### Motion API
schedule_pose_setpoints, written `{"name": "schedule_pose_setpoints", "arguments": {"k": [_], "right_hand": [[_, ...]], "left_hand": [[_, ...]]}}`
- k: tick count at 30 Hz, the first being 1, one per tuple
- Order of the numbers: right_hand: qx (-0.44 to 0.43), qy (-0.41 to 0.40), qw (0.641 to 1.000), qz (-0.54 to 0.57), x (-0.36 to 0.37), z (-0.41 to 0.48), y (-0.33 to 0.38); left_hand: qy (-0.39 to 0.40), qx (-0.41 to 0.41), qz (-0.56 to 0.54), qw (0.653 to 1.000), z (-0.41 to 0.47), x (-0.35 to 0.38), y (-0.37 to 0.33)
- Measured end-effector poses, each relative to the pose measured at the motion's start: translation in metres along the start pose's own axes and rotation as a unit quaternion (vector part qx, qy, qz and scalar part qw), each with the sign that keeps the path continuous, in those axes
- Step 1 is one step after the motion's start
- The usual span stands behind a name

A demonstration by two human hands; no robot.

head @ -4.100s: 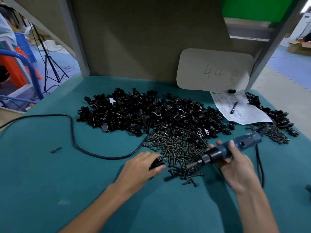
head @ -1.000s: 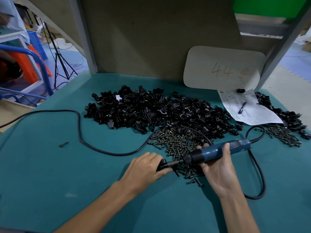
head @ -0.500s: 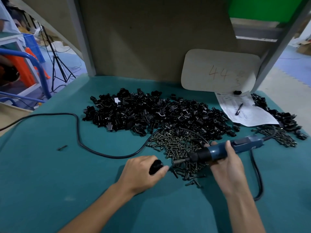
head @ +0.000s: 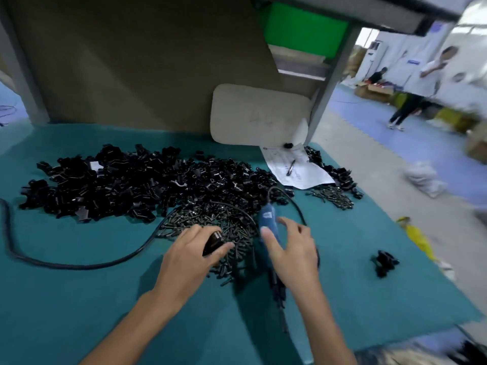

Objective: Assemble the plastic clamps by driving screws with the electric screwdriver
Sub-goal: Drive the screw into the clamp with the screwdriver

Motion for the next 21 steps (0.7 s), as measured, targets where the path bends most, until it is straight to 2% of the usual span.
{"name": "schedule_pose_setpoints", "arguments": {"k": [2, 4, 6, 9, 11, 13, 15, 18, 21], "right_hand": [[-0.017, 0.119, 0.983, 0.14, 0.019, -0.016, 0.022], [-0.038, 0.179, 0.967, 0.178, 0.034, -0.029, 0.034], [-0.04, 0.158, 0.965, 0.208, 0.031, -0.029, 0.031], [0.026, 0.088, 0.958, 0.271, 0.003, -0.021, 0.004], [0.065, 0.002, 0.974, 0.219, -0.033, -0.011, -0.028], [0.088, -0.075, 0.988, 0.105, -0.071, -0.001, -0.066], [0.124, -0.117, 0.985, -0.023, -0.102, 0.004, -0.108], [0.173, -0.112, 0.965, -0.165, -0.121, 0.008, -0.16], [0.155, -0.097, 0.955, -0.235, -0.123, 0.008, -0.19]], "left_hand": [[0.006, 0.045, -0.014, 0.999, 0.008, 0.008, -0.021], [0.039, 0.072, -0.029, 0.996, 0.012, 0.02, -0.036], [0.056, 0.071, -0.054, 0.994, 0.016, 0.025, -0.042], [0.076, 0.076, -0.089, 0.99, 0.017, 0.024, -0.038], [0.04, 0.04, -0.088, 0.995, 0.019, 0.01, -0.019], [-0.033, -0.03, -0.078, 0.996, 0.021, -0.011, 0.013], [-0.091, -0.09, -0.075, 0.989, 0.02, -0.028, 0.046], [-0.121, -0.139, -0.048, 0.982, 0.015, -0.039, 0.081], [-0.126, -0.161, -0.041, 0.978, 0.008, -0.038, 0.097]]}}
Point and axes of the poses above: each hand's wrist, its own z-axis towards the middle knuckle, its own x-axis out of the palm, y = z × x, the point moved 8 cm from there along z, towards the middle knuckle
